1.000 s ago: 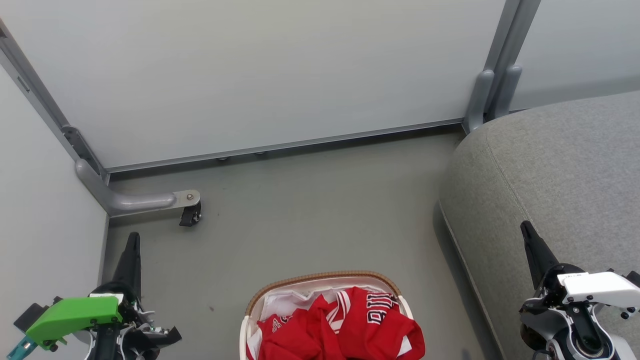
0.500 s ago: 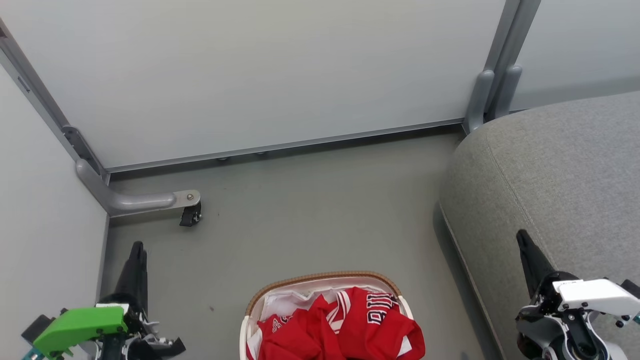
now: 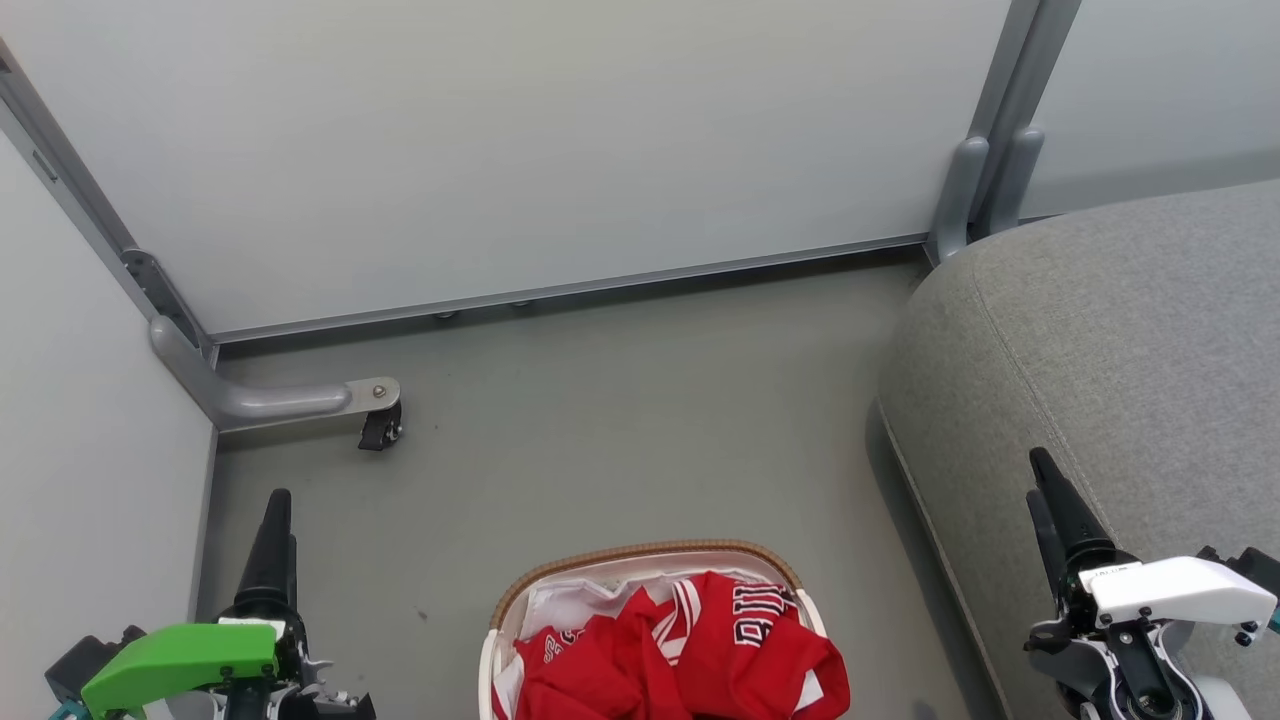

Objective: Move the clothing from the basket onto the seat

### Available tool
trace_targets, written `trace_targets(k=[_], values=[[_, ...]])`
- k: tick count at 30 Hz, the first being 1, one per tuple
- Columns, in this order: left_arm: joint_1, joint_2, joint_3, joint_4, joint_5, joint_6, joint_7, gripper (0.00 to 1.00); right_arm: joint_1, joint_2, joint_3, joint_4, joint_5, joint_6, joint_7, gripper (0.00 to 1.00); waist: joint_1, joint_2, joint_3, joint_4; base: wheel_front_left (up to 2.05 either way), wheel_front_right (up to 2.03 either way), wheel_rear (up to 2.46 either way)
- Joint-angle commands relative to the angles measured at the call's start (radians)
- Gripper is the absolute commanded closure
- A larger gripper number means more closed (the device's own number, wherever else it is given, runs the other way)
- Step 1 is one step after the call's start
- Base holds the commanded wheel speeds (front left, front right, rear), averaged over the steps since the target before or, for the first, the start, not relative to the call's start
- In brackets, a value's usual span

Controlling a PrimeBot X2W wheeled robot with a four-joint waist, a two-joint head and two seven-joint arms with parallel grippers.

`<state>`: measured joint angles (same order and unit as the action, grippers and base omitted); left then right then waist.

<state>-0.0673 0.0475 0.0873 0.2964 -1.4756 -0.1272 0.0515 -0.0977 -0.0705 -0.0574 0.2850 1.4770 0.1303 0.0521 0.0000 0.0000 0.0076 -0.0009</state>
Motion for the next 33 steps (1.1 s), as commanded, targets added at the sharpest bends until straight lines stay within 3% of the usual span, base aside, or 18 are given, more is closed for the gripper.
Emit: trace_targets(k=[1,16,33], values=[[-0.03,0.014,-0.006,-0.012,0.045,-0.001,-0.01,0.0,-0.038,-0.014,0.008,-0.02,-0.041,0.0,-0.013,0.0,0.0,0.0,0.001,0.0,0.0,0.0,0.0],[-0.045,0.033,-0.048,0.0,0.375,-0.002,-0.073,0.0,-0.074,-0.035,0.057,-0.024,-0.322,0.0,-0.075,0.0,0.0,0.0,0.005,0.0,0.0,0.0,0.0],[-0.051,0.047,-0.105,0.017,0.669,-0.003,-0.133,0.0,-0.096,-0.048,0.125,-0.008,-0.592,0.0,-0.135,0.0,0.0,0.0,0.008,0.001,0.0,0.0,0.0]])
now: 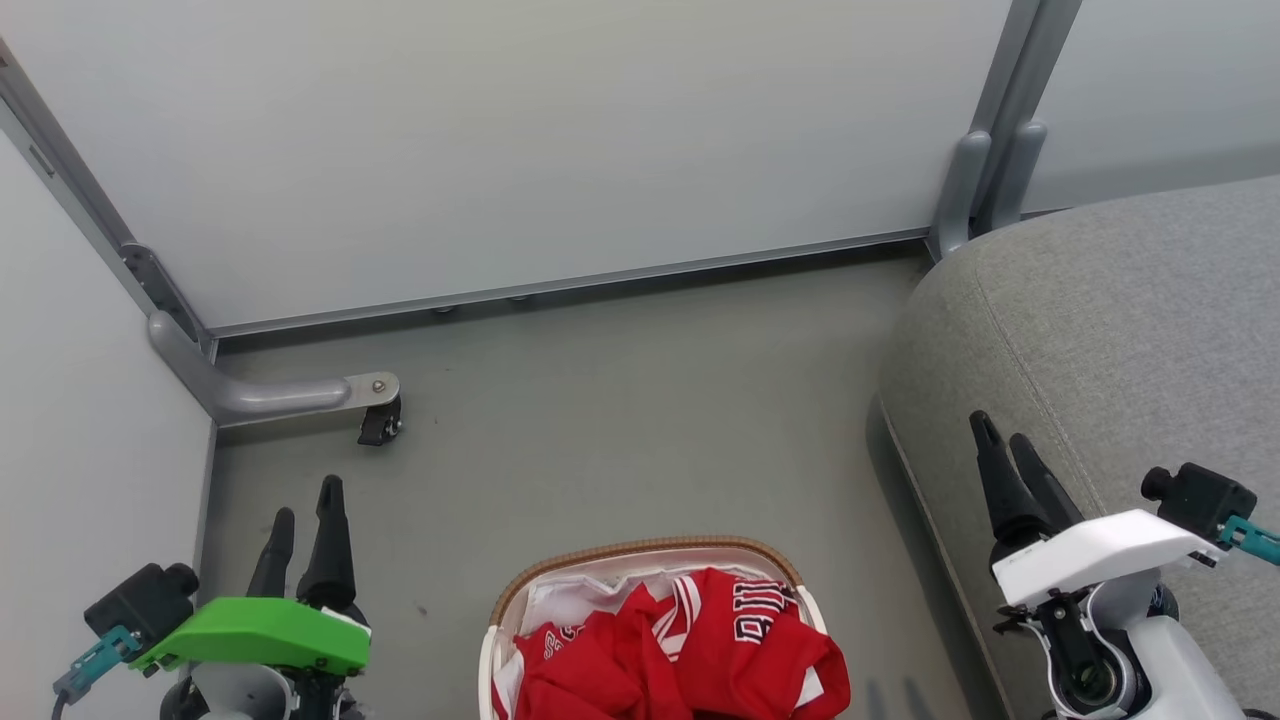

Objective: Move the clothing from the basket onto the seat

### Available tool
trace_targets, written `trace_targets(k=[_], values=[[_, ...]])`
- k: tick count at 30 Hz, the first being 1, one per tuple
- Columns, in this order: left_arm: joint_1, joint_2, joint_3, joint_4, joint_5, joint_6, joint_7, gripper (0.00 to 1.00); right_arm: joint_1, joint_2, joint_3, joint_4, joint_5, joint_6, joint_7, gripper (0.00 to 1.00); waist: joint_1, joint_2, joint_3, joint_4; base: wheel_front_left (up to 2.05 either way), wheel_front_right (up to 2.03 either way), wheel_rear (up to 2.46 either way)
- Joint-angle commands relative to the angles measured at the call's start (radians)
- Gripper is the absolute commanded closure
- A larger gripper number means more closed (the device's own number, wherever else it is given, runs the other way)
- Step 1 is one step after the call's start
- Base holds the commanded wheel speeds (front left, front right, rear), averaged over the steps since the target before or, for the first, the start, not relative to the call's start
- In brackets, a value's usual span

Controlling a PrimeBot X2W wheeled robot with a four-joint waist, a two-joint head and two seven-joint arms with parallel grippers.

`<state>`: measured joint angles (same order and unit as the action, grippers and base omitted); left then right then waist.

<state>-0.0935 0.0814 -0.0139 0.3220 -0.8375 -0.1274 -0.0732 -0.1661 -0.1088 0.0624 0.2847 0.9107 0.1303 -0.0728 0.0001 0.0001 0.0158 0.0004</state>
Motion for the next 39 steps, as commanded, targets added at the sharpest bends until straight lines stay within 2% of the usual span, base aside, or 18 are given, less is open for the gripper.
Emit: trace_targets(k=[1,18,39], values=[[-0.024,0.013,-0.006,-0.007,0.044,-0.002,-0.012,0.0,-0.028,-0.011,0.008,-0.006,-0.037,0.0,-0.013,0.0,0.0,-0.0001,0.0,0.0,0.0,0.0,0.0],[-0.02,0.004,-0.037,0.002,0.262,-0.003,-0.062,0.0,-0.04,-0.017,0.037,0.013,-0.247,0.0,-0.064,0.0,0.0,-0.0001,0.004,-0.002,0.0,0.0,0.0],[-0.001,-0.014,-0.048,0.042,0.459,-0.004,-0.115,0.0,-0.039,-0.014,0.04,0.074,-0.467,0.0,-0.116,0.0,0.0,-0.0001,0.007,-0.007,0.0,0.0,0.0]])
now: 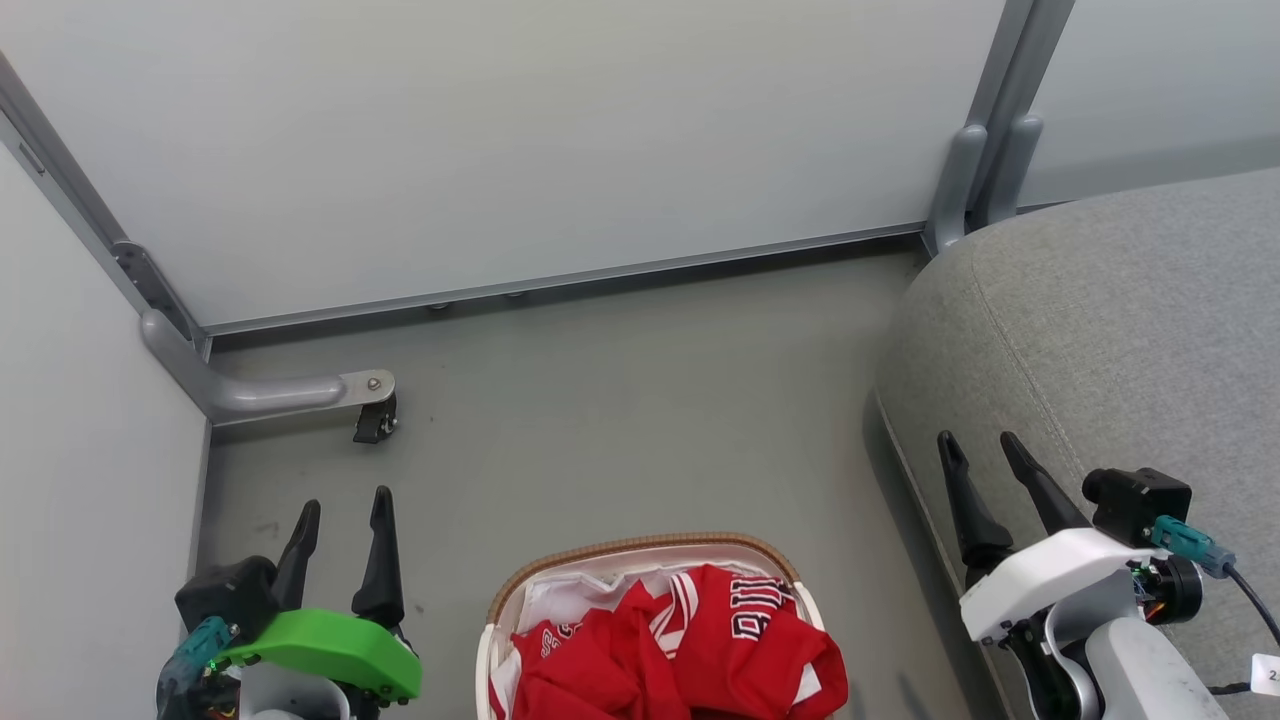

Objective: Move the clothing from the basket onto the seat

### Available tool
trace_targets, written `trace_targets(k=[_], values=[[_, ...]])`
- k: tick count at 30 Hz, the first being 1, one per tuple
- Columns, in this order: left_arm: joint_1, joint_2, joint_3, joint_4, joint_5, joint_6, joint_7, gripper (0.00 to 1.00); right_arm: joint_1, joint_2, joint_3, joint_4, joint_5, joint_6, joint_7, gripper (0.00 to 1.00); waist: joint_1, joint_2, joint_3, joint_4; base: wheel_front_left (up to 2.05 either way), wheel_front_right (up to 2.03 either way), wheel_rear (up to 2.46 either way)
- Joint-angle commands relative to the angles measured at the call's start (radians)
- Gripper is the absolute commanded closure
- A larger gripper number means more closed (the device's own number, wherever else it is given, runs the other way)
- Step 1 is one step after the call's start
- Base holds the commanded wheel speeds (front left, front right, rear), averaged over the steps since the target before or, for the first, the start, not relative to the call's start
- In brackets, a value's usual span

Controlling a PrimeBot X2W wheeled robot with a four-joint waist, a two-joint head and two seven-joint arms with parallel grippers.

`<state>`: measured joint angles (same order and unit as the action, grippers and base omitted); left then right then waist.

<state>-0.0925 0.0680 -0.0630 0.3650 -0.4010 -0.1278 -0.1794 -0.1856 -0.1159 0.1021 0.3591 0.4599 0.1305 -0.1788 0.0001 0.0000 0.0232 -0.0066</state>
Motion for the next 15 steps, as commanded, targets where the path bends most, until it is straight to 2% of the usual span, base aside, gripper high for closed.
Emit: trace_targets(k=[1,15], values=[[-0.001,-0.001,0.002,-0.001,0.03,-0.004,-0.01,0.0,-0.02,-0.007,0.001,0.003,-0.024,0.0,-0.011,0.0,-0.0001,0.0,-0.001,0.0,0.0,0.0,0.0],[0.026,-0.013,0.022,-0.017,0.103,-0.004,-0.04,0.0,-0.005,0.003,-0.005,0.029,-0.136,0.0,-0.041,0.0,-0.0001,0.0,-0.006,0.0,0.0,0.0,0.0]])
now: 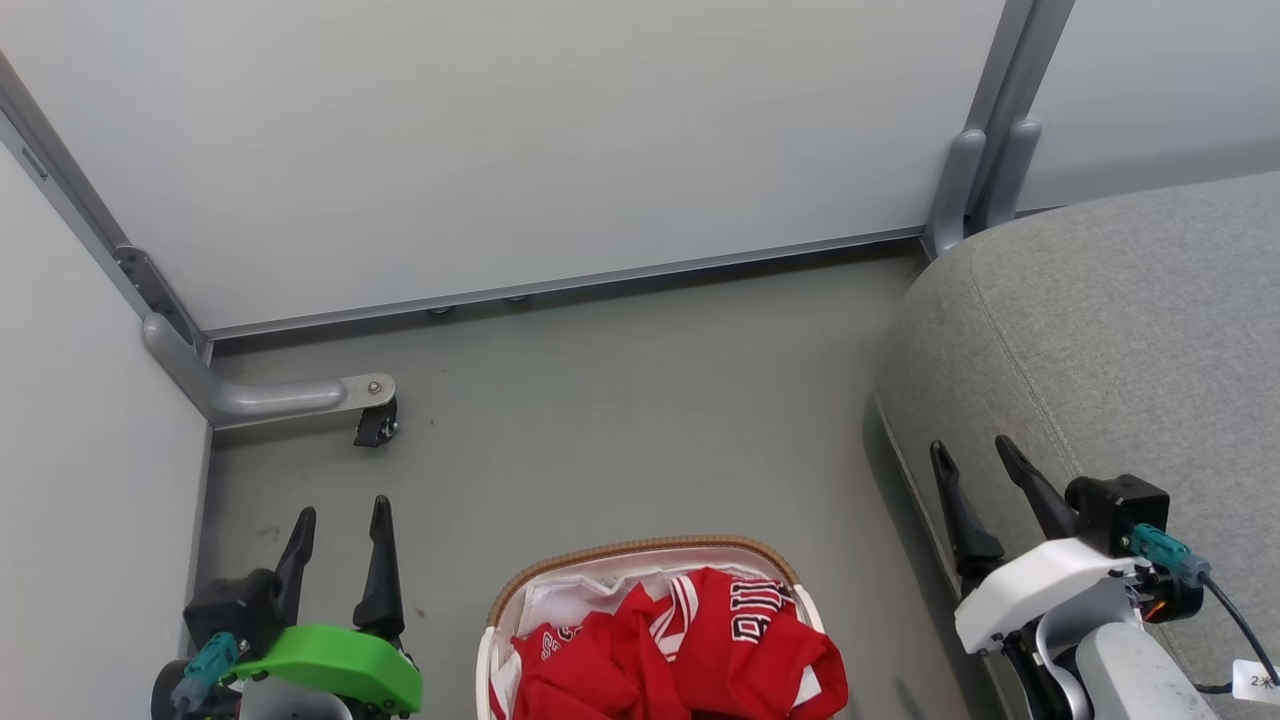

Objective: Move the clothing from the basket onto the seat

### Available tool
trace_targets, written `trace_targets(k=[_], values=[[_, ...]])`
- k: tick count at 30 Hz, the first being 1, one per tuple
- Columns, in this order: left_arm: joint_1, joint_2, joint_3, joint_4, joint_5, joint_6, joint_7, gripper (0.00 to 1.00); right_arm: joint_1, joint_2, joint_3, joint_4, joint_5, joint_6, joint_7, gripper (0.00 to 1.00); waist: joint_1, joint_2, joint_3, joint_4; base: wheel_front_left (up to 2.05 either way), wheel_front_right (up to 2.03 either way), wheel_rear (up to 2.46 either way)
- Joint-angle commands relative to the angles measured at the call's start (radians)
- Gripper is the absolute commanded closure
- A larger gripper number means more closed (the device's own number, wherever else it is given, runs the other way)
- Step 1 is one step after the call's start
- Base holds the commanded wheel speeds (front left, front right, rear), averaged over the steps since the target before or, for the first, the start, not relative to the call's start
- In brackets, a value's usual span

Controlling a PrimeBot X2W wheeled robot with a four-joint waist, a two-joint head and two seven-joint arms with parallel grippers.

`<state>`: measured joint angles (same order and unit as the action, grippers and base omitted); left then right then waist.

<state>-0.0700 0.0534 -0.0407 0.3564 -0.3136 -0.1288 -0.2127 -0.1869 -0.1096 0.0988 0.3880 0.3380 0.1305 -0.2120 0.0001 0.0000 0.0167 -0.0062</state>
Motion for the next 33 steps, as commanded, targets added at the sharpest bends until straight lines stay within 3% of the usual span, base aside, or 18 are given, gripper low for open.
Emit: trace_targets(k=[1,16,33], values=[[0.006,0.0,-0.001,-0.01,0.022,-0.003,-0.009,0.0,-0.002,-0.002,-0.001,0.0,-0.023,0.0,-0.011,0.0,-0.0001,0.0,0.0,0.0,0.0,0.0,0.0],[0.012,-0.002,-0.034,0.004,0.105,-0.003,-0.036,0.0,-0.019,0.001,0.019,0.006,-0.123,0.0,-0.037,0.0,-0.0001,0.0,0.034,-0.02,0.0,0.0,0.0],[-0.137,0.019,-0.144,0.076,0.142,-0.003,-0.052,0.0,-0.142,0.017,0.073,-0.08,-0.166,0.0,-0.055,0.0,-0.0001,0.0,0.282,-0.154,0.0,0.0,0.0]])
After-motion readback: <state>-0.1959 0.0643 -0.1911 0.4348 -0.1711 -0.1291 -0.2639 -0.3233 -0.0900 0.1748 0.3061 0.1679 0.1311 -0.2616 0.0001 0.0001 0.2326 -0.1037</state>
